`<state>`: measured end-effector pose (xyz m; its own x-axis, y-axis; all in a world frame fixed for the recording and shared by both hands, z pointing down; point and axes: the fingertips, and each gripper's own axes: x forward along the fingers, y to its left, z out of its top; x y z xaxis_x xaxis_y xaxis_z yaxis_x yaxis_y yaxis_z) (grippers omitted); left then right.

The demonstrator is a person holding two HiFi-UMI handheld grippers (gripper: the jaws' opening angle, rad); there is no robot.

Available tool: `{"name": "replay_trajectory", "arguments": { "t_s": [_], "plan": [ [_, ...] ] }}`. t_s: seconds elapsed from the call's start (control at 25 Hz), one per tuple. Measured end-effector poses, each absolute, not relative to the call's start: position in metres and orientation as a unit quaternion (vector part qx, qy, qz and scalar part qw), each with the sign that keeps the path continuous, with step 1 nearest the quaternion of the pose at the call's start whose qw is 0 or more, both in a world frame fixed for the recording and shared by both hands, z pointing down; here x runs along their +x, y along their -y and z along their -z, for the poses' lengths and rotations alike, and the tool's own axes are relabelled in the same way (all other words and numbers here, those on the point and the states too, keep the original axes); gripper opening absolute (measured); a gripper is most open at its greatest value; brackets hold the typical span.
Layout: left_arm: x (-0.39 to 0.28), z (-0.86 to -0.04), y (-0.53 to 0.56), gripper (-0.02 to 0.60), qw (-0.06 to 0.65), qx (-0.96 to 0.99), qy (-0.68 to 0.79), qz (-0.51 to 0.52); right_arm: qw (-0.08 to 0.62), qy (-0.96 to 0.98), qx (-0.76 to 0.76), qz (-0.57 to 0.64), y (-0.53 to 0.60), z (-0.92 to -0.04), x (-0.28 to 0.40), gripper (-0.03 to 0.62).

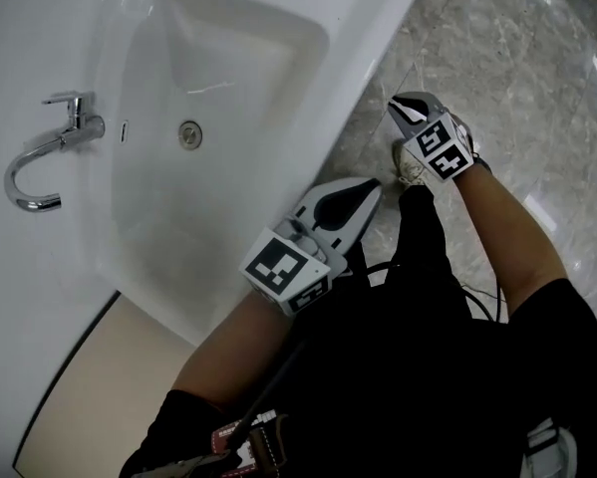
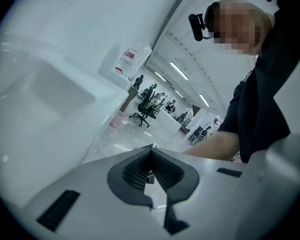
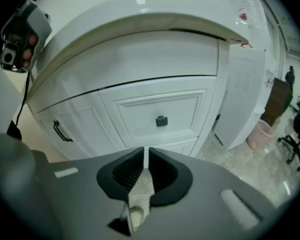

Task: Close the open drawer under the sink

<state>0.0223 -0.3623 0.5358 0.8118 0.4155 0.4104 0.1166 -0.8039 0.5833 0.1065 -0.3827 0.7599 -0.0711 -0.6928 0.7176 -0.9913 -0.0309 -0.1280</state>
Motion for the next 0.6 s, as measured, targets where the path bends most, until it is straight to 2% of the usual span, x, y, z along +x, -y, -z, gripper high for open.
{"name": "replay_trajectory", "arguments": {
  "t_s": [0.04,0.08,0.32,0.6],
  "plan": [
    [0.024,-0.528,0.367,0.0,0.278,0.913,-0.142,-0.263,0.226,0.652,0.643,-0.332,0.374,-0.752,0.106,0.007],
    [0.026,-0.519,0.371,0.0,0.279,0.915,-0.139,-0.255,0.22,0.647,0.646,-0.339,0.367,-0.743,0.105,0.002],
    [0.023,-0.452,0.387,0.0,0.29,0.922,-0.135,-0.215,0.19,0.632,0.659,-0.36,0.336,-0.668,0.099,0.0],
    [0.005,-0.376,0.452,0.0,0.282,0.945,-0.078,-0.146,0.202,0.645,0.667,-0.313,0.366,-0.573,0.117,0.001]
  ]
}}
